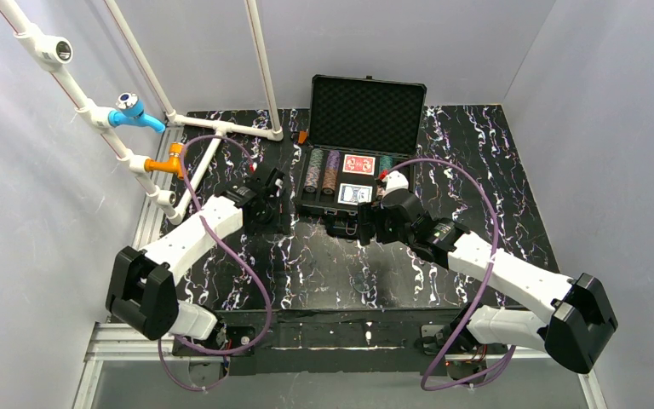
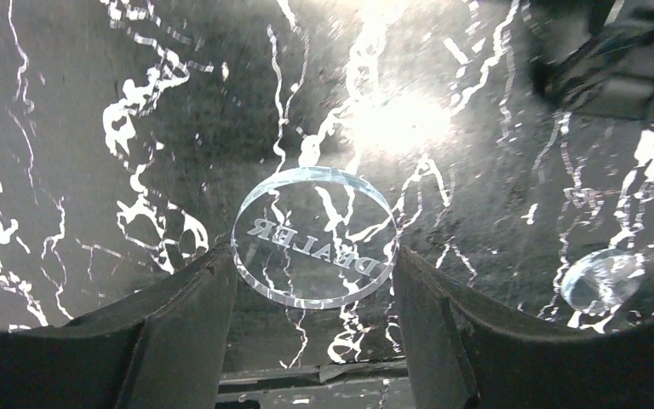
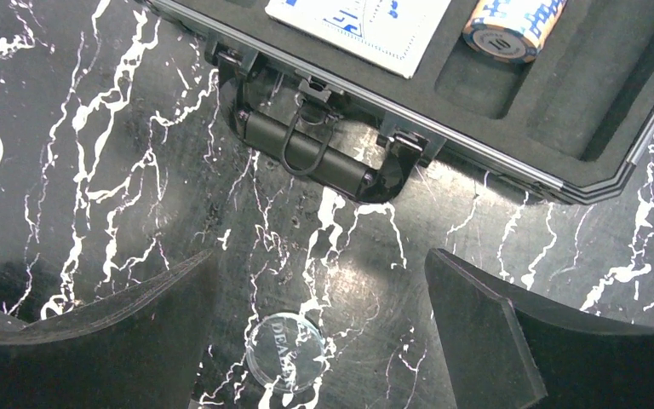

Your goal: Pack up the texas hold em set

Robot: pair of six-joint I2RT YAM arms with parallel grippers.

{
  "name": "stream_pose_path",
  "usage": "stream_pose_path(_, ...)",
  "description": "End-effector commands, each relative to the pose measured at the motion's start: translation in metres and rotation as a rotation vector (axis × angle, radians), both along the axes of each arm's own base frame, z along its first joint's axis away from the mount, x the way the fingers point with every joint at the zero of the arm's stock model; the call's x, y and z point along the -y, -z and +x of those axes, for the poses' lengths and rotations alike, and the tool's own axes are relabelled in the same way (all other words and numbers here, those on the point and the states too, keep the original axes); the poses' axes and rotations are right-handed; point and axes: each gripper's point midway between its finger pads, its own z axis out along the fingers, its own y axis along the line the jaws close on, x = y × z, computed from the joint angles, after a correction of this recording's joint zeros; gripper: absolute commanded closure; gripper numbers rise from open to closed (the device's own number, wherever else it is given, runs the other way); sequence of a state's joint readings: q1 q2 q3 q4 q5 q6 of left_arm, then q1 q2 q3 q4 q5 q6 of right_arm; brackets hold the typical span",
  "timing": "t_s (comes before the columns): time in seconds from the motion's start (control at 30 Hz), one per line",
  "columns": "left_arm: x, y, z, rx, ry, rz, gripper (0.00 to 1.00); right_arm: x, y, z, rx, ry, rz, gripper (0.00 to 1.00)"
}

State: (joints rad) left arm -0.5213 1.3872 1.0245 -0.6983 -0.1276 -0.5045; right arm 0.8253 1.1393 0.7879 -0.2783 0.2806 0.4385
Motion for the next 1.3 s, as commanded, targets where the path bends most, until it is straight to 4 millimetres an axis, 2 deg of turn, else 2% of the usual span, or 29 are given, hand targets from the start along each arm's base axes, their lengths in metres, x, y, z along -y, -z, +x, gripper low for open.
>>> stream_pose_path(0.0, 0.011, -0.021, 0.011, 0.026, 0.068, -0.016, 1.0, 0.004, -0.014, 0.0, 0.022, 0.012, 0.006, 0.02)
stream_pose_path(0.17, 0.016, -0.026, 0.021, 0.04, 0.09, -0.012, 1.0, 0.016, -0.021, -0.006, 0.016, 0.043, 0.002, 0.02)
stream_pose_path(0.43, 0.038, -0.037, 0.032, 0.032, 0.115, -0.091, 1.0, 0.039, -0.042, -0.021, 0.049, 0.13, 0.092, 0.02)
stream_pose_path(0.67, 0.058, -0.048, 0.04, -0.016, 0.139, -0.145, 1.0, 0.051, -0.053, -0.02, 0.076, 0.203, 0.127, 0.02)
stream_pose_path(0.77, 0.068, -0.054, 0.052, -0.02, 0.156, -0.155, 1.0, 0.055, -0.053, -0.016, 0.066, 0.241, 0.095, 0.02)
stream_pose_path(0.93, 0.088, -0.062, 0.076, -0.02, 0.188, -0.175, 1.0, 0.047, -0.053, -0.004, 0.088, 0.257, 0.1, 0.02)
stream_pose_path(1.03, 0.104, -0.068, 0.095, -0.006, 0.217, -0.199, 1.0, 0.044, -0.056, 0.004, 0.101, 0.273, 0.099, 0.02)
stream_pose_path(1.27, 0.153, -0.064, 0.142, 0.004, 0.261, -0.292, 1.0, 0.048, -0.062, 0.006, 0.098, 0.309, 0.083, 0.02)
